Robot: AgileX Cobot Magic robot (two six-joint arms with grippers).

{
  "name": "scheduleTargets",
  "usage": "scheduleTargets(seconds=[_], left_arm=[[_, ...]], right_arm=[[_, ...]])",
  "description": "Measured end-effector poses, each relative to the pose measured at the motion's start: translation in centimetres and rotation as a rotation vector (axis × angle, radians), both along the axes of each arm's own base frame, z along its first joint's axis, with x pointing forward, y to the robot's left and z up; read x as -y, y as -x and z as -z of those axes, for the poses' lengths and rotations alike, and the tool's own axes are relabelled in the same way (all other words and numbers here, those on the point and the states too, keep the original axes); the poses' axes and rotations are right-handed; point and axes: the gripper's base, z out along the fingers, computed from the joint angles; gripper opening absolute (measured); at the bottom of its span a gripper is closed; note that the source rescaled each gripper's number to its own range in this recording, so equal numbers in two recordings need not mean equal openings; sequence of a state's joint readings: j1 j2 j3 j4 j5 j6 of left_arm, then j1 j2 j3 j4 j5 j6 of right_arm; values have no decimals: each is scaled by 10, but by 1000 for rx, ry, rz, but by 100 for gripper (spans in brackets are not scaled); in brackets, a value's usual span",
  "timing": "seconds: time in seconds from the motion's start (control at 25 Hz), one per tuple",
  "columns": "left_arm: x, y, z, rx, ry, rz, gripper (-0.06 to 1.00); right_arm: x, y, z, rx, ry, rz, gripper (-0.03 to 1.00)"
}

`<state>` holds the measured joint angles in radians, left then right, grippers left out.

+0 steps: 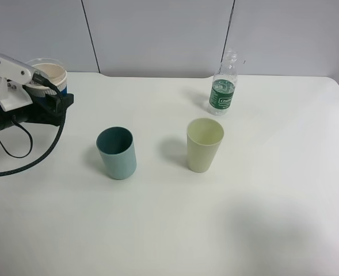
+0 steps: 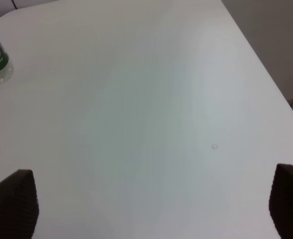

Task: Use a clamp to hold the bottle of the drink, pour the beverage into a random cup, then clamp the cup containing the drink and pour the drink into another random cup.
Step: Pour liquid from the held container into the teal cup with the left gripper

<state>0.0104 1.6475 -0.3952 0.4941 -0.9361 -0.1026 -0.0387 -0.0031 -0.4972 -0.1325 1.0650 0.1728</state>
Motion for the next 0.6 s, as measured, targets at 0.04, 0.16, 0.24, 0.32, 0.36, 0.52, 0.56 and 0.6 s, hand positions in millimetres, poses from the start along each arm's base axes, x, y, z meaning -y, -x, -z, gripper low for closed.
scheduleTargets(seconds=[0.04, 0.16, 0.24, 0.32, 0.36, 0.52, 0.56, 0.6], left_arm=[[0, 2, 0, -1, 2, -1, 3], [1, 10, 0, 2, 7, -2, 3], [4, 14, 0, 6, 1, -1, 3], [10, 17, -1, 23, -29, 2, 3], [13, 18, -1, 35, -58, 9, 3], [26, 24, 2, 68, -158, 29, 3], [28, 26, 3, 71, -179, 26, 3], [31, 28, 4, 73, -194, 25, 3]], right_arm=[[0, 0, 0, 0, 0, 0, 84], [0, 0, 0, 0, 0, 0, 84], [0, 0, 0, 0, 0, 0, 84], [0, 0, 0, 0, 0, 0, 84], [0, 0, 0, 0, 0, 0, 84], [0, 0, 0, 0, 0, 0, 84], [0, 0, 0, 0, 0, 0, 84], [0, 0, 0, 0, 0, 0, 84]])
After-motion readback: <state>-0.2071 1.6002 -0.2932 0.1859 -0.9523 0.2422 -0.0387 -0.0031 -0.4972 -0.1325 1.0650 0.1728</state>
